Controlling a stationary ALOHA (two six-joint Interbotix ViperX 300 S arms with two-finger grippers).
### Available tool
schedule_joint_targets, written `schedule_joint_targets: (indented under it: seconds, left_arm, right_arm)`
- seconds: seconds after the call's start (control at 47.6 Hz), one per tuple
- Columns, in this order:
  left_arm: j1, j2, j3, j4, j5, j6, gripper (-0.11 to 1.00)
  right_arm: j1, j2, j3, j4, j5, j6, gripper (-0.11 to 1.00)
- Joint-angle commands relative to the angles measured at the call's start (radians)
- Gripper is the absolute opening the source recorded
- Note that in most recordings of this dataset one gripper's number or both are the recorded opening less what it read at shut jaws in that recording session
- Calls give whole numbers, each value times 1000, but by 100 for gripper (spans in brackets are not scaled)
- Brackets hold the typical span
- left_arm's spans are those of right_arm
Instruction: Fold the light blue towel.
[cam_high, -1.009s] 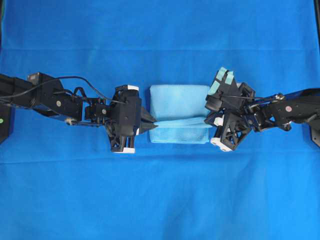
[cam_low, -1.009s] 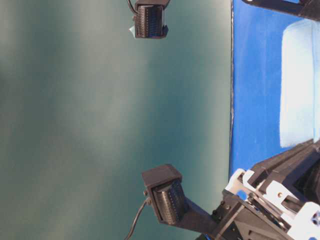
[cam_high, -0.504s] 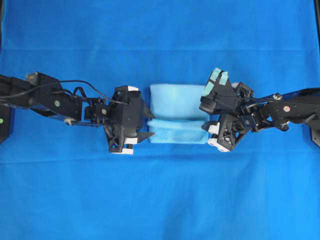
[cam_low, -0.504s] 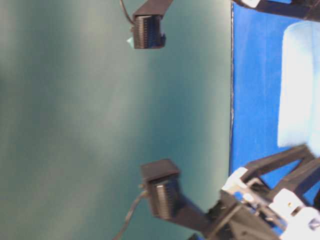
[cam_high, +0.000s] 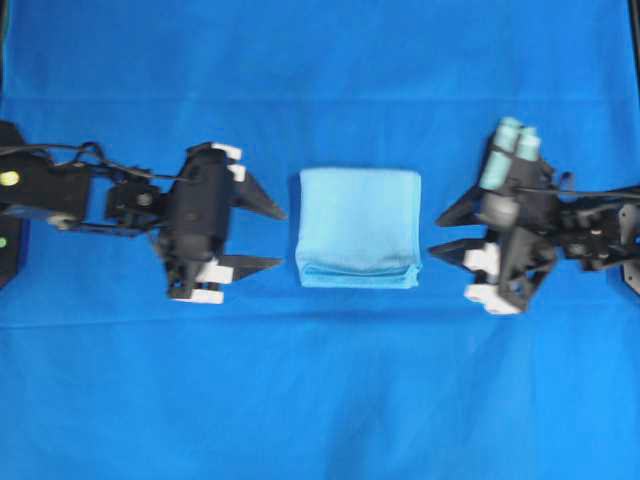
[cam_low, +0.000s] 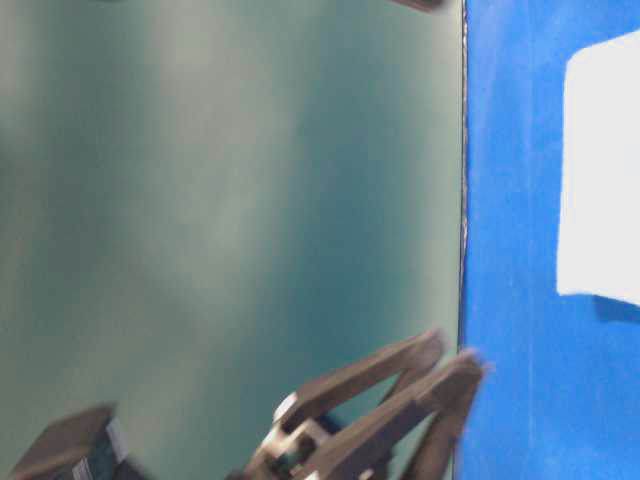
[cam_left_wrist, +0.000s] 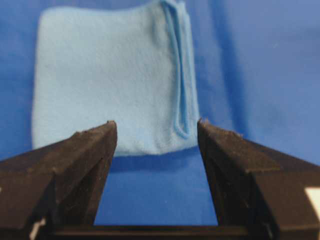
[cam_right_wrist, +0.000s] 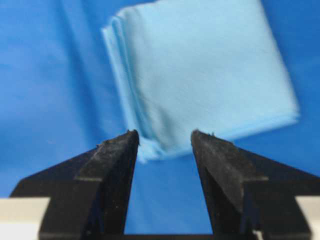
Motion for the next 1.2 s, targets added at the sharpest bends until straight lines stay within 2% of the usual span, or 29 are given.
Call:
schedule_joint_targets:
  seconds: [0.0, 0.189, 0.378, 0.652, 0.778, 0.946, 1.177]
  left_arm:
    - [-5, -81, 15, 0, -3, 2, 62]
    - [-3, -242, 117, 0, -17, 0, 62]
    - [-5, -431, 230, 0, -54, -14, 62]
    - [17, -692, 388, -2, -57, -14, 62]
    - [44, -802, 474, -3, -60, -20, 61]
    - [71, -948, 560, -5, -57, -44, 61]
    - [75, -1011, 584, -5, -32, -58, 61]
  right_arm:
    - [2, -87, 26, -25, 40, 0, 52]
    - [2, -261, 97, -71, 57, 0, 52]
    - [2, -456, 209, -170, 51, 0, 52]
    - [2, -663, 353, -265, -20, 2, 51]
    - [0, -709, 414, -276, -64, 5, 49]
    - [-14, -727, 445, -276, -107, 15, 48]
    - [-14, -726, 445, -276, -115, 15, 48]
